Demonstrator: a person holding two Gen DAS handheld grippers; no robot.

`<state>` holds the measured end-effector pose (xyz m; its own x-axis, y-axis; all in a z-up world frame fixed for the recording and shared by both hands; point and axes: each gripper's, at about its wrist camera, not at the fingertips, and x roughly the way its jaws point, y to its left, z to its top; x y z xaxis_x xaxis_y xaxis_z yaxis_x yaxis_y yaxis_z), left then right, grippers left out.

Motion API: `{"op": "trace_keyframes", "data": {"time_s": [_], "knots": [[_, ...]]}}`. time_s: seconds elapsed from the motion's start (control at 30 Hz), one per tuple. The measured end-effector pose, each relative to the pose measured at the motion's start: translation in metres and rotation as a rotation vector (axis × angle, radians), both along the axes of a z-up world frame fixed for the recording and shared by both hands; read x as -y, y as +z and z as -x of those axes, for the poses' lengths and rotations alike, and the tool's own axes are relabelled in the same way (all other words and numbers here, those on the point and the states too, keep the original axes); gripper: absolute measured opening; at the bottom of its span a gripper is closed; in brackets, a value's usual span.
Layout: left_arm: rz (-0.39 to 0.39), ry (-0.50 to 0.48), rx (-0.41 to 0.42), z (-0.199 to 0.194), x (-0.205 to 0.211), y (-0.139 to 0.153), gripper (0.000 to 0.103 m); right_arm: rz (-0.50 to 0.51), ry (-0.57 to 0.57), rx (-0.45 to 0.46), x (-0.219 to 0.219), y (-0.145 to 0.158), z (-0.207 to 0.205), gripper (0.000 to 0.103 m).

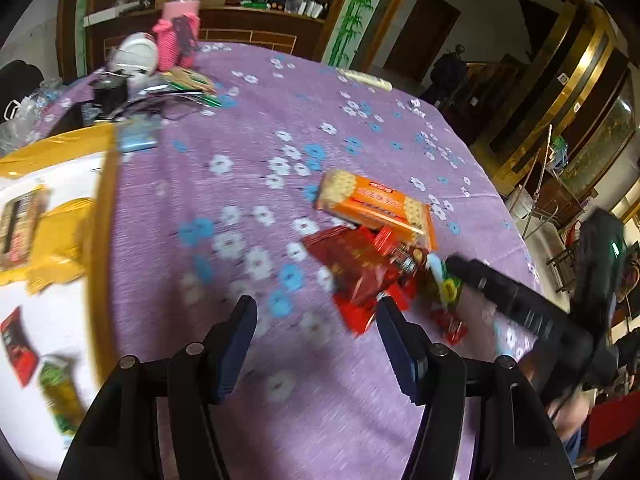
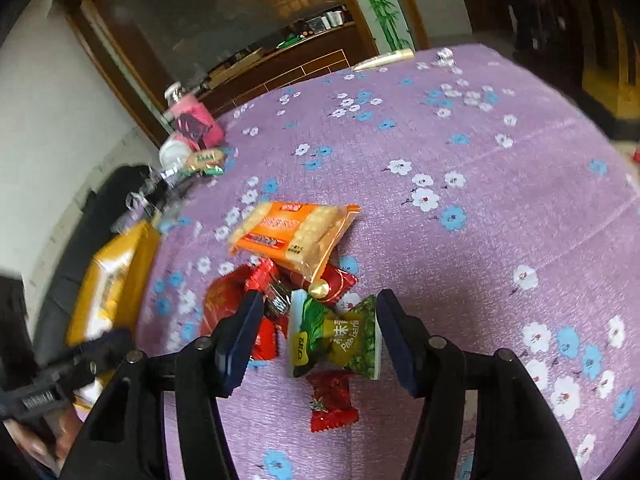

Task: Organize snacks
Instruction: 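Move both tools back over the snack pile, then grasp the brown candy pack with the left tool while the right tool grasps the green pea bag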

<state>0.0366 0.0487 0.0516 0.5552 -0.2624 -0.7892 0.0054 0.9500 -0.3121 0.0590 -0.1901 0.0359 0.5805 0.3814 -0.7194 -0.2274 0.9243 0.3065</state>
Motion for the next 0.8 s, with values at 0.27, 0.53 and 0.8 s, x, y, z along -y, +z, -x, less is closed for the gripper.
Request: {"op": "trace_keyframes", "data": {"time_s": [0.27,0.53,0.8], "knots": [[0.029,0.060,-0.049,-0.034,0.019,-0.015,0.076,0.181,0.009,-0.040,-0.018,-0.021,-0.003,0.036],[-0.016,0.008,-0.024,-0.049,0.043,-0.034,0.077,0.094,-0.098,-0.016,0.008,-0.010,-0.005,0.034],[-0.119,0.005,0.085,-0.041,0.041,-0.038,0.037,0.051,-0.085,0.026,0.007,0.000,-0.002,0.034]]}}
